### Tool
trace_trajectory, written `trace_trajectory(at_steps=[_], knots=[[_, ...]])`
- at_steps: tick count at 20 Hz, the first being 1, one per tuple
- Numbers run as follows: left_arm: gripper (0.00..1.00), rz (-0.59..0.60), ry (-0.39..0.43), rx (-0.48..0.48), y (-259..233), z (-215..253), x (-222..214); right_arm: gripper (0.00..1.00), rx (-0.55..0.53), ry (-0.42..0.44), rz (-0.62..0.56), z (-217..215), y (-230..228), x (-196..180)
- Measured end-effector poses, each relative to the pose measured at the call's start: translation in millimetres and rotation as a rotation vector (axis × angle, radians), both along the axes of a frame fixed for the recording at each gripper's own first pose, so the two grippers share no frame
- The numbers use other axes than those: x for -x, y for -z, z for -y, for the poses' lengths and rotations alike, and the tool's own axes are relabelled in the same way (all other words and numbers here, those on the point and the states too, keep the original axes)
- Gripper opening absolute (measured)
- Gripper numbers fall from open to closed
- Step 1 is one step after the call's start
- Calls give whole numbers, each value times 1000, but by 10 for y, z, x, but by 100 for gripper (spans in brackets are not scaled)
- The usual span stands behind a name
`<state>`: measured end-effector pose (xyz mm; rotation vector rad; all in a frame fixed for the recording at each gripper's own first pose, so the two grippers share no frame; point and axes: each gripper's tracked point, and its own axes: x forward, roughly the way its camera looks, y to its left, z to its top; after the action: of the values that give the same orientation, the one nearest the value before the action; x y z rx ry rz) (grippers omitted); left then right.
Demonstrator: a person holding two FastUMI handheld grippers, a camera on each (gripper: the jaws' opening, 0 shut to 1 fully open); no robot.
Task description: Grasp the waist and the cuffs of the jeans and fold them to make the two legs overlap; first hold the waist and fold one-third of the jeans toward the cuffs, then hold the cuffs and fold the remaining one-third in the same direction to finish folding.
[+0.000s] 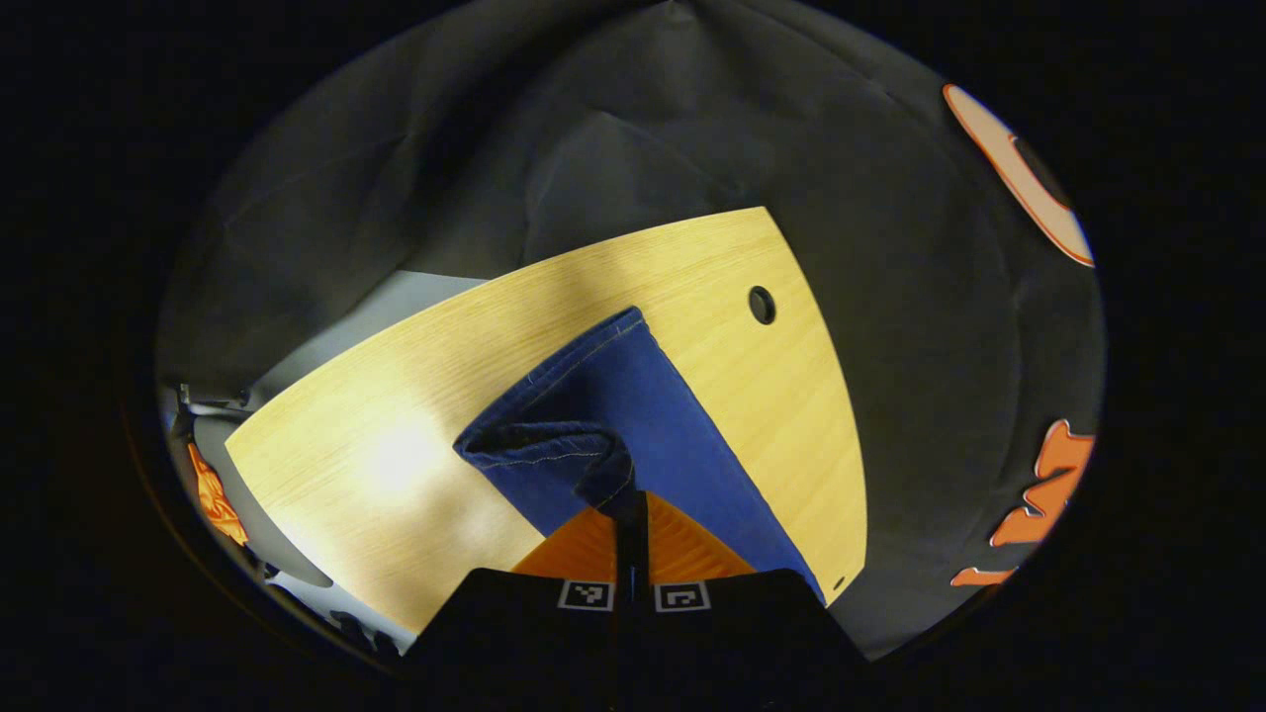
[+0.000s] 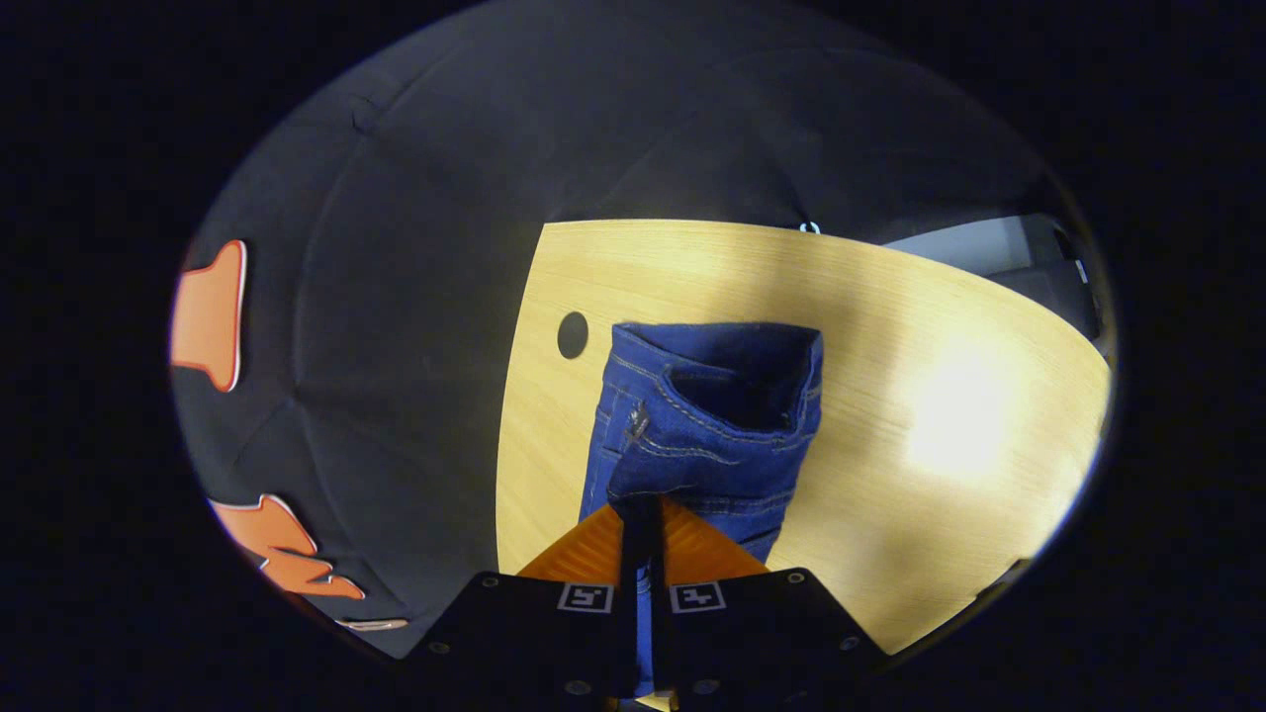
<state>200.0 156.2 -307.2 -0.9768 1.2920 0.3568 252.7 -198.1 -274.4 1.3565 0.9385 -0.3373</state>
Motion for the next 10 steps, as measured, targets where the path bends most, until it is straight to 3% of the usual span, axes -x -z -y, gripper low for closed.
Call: trace_trajectory(at_steps=[4,6,9,10], knots=[[0,-65,-58,-2,216,-73,-192,6,33,-52,-12,-177,34,-760],[0,-77,-16,-39,320,-70,-270,6,45,-77,-7,-373,39,-1138],[2,-62,88,-133,339,-123,-410,7,96,-112,-37,-515,153,-1367],[17,-21,128,-164,310,-130,-474,7,94,-111,-35,-535,146,-1394]])
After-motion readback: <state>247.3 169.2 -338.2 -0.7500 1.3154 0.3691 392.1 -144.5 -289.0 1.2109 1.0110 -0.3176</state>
